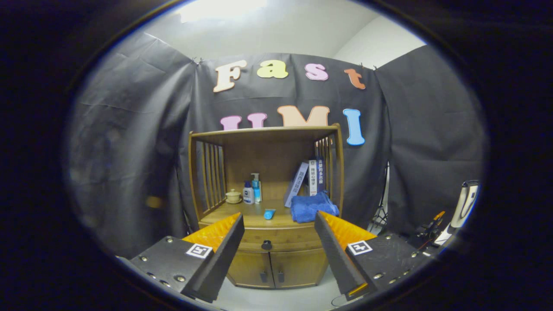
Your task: Pull open the drawer, take out the items inside it, and place them on the countertop above the cabinet.
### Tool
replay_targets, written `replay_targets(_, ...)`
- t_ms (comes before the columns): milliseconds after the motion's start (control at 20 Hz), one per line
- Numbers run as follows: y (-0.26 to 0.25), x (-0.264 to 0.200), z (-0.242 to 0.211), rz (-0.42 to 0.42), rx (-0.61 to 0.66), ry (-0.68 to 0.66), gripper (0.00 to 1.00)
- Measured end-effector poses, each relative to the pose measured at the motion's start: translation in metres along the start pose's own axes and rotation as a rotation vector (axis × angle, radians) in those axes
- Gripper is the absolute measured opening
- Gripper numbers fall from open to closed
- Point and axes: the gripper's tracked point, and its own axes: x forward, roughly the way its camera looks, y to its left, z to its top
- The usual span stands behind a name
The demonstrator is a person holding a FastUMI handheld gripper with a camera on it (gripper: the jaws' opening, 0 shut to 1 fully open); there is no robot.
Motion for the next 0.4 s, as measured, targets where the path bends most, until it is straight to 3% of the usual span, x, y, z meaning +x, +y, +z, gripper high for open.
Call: replay_targets(400, -0.0049, 0.0015, -0.0081, 0.007, 0.013, 0.032, 0.98)
